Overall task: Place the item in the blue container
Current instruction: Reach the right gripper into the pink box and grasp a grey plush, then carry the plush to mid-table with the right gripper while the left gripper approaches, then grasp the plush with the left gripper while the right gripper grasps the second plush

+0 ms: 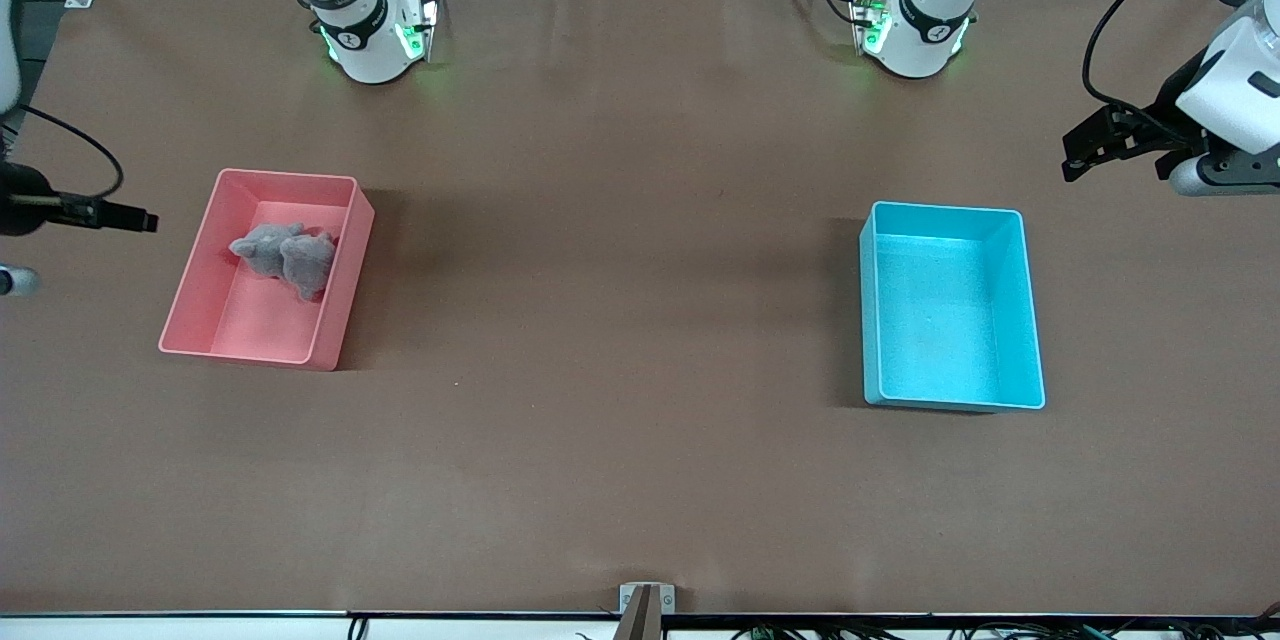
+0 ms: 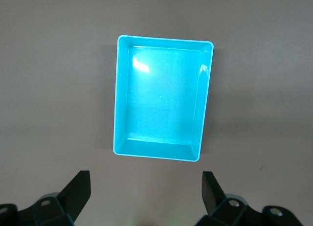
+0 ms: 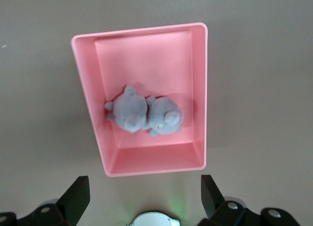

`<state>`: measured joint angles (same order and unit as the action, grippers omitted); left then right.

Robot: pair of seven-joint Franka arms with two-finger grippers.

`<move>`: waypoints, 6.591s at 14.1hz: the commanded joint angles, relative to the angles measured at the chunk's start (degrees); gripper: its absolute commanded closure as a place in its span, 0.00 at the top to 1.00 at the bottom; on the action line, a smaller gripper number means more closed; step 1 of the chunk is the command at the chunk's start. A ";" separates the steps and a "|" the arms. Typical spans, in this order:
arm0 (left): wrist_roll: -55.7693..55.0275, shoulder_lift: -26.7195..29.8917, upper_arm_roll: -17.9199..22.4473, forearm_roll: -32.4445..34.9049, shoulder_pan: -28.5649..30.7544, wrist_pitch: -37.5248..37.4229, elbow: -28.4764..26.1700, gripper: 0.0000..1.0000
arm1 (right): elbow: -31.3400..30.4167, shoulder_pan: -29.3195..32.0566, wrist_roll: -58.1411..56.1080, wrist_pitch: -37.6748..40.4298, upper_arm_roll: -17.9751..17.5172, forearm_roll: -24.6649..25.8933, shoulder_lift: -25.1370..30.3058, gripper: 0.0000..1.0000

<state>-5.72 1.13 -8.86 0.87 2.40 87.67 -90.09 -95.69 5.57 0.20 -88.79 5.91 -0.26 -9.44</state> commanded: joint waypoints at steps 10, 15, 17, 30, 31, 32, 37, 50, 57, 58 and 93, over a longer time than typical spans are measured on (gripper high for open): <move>0.27 -0.86 -1.16 1.15 -0.29 0.22 0.97 1.00 | -40.01 -5.04 14.74 -46.20 -1.07 -4.93 3.74 1.00; -0.25 -0.86 -1.25 1.07 -0.38 0.31 1.06 1.00 | -40.10 -5.13 14.83 -49.64 -0.98 -4.93 -1.37 1.00; -0.52 -0.78 -1.87 0.89 -0.12 0.31 0.88 1.00 | -40.10 -4.87 14.83 -49.82 -0.98 -4.93 -2.77 1.00; -2.18 -1.92 -1.95 0.98 -0.20 0.75 0.62 1.00 | -30.73 -4.60 14.13 -34.75 -0.55 -4.14 -2.34 0.02; -3.15 -1.83 -1.95 0.98 -0.20 0.66 0.62 1.00 | -24.95 -4.60 14.65 -27.65 -0.55 -4.05 -2.43 0.02; -3.24 -1.92 -1.95 0.98 -0.20 0.66 0.53 1.00 | -18.98 -4.87 15.62 -20.53 -0.63 -3.96 -2.69 0.02; -8.23 -6.39 -1.78 -2.80 1.81 1.19 0.09 1.00 | -5.73 -15.12 39.03 -7.89 -1.16 -4.92 -3.31 0.02; -25.45 -13.24 -2.22 -10.89 -3.52 5.75 -6.85 1.00 | -2.24 -49.77 91.63 -42.61 -1.07 -10.47 -23.58 0.05; -54.02 -22.30 -2.31 -12.02 -16.36 15.77 -6.24 1.00 | 0.68 -50.40 92.88 -42.79 -0.90 -10.29 -27.83 1.00; -56.48 -23.09 -2.31 -13.25 -17.68 17.25 -6.06 1.00 | 1.38 -49.79 92.10 -42.26 -0.72 -9.94 -27.48 1.00; -99.75 -45.19 7.35 6.39 -47.22 43.51 9.06 0.00 | -38.25 4.36 0.07 -43.67 -0.72 -3.61 -4.27 0.54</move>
<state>-104.78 -48.88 -3.52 1.94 -44.86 139.05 -80.00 -133.23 8.93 0.41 -132.06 5.82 -3.24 -13.59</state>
